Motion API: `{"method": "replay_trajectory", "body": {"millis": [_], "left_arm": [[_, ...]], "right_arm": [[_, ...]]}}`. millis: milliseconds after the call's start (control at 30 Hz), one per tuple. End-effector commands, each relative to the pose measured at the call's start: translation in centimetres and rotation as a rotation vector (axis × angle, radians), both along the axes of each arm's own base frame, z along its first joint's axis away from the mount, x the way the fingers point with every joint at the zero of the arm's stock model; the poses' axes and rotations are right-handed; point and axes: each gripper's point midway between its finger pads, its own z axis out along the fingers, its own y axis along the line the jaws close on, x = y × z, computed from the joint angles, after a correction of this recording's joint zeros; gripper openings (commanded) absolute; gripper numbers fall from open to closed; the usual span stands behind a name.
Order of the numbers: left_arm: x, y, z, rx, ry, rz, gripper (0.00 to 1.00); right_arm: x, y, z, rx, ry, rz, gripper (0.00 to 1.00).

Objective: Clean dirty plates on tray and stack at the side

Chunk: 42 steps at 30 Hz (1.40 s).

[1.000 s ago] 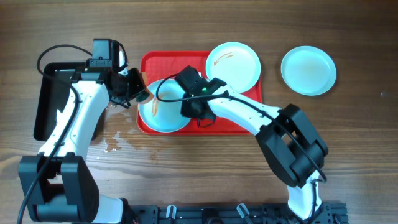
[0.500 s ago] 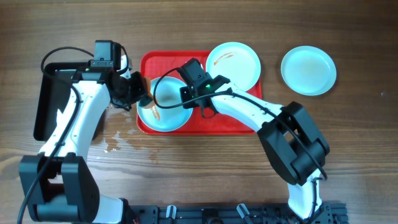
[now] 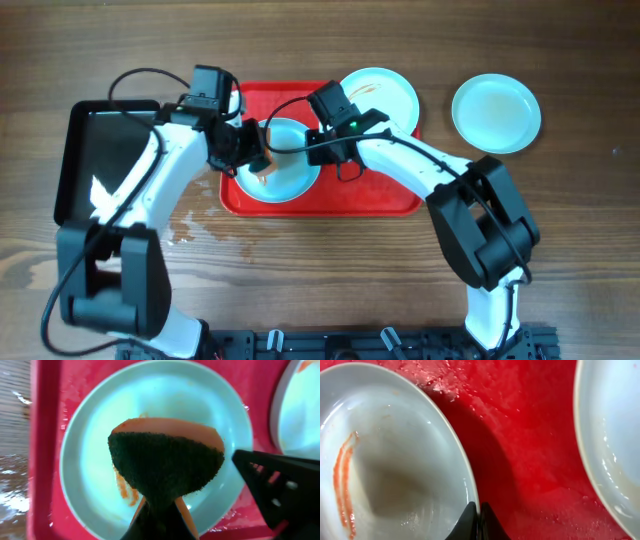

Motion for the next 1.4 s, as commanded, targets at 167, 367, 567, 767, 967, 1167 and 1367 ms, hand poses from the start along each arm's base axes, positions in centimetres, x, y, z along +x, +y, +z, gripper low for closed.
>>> {"method": "replay_trajectory", "body": {"millis": [167, 367, 567, 767, 967, 1167, 1367], "left_arm": [[0.5, -3.4, -2.6, -0.029, 0.034, -0.024, 0.04], [0.7, -4.9, -3.2, -0.032, 0.015, -0.063, 0.04], [1.1, -3.7, -3.5, 0.049, -0.002, -0.040, 0.04], [0.9, -1.9, -4.2, 0.150, 0.007, -0.018, 0.04], [0.6, -1.8, -5.6, 0.161, 0.044, -0.021, 0.04], [0.1, -1.8, -7.1, 0.167, 0.084, -0.025, 0.04], [0.2, -3.1, -6.9, 0.096, 0.084, -0.043, 0.04]], "right_arm": [[-1.2, 0.0, -1.7, 0.039, 0.094, -0.011, 0.04], [-1.3, 0.2, -1.6, 0.053, 0.107, -0.019, 0.04], [-1.4, 0.1, -1.7, 0.052, 0.114, -0.028, 0.04], [-0.9, -0.9, -1.9, -0.004, 0.082, -0.057, 0.04], [-1.4, -1.9, -2.3, -0.054, 0.098, -0.058, 0.04], [-1.4, -2.3, -2.4, -0.078, 0.093, -0.048, 0.04], [-1.3, -2.3, -2.4, -0.076, 0.091, -0.051, 0.04]]}}
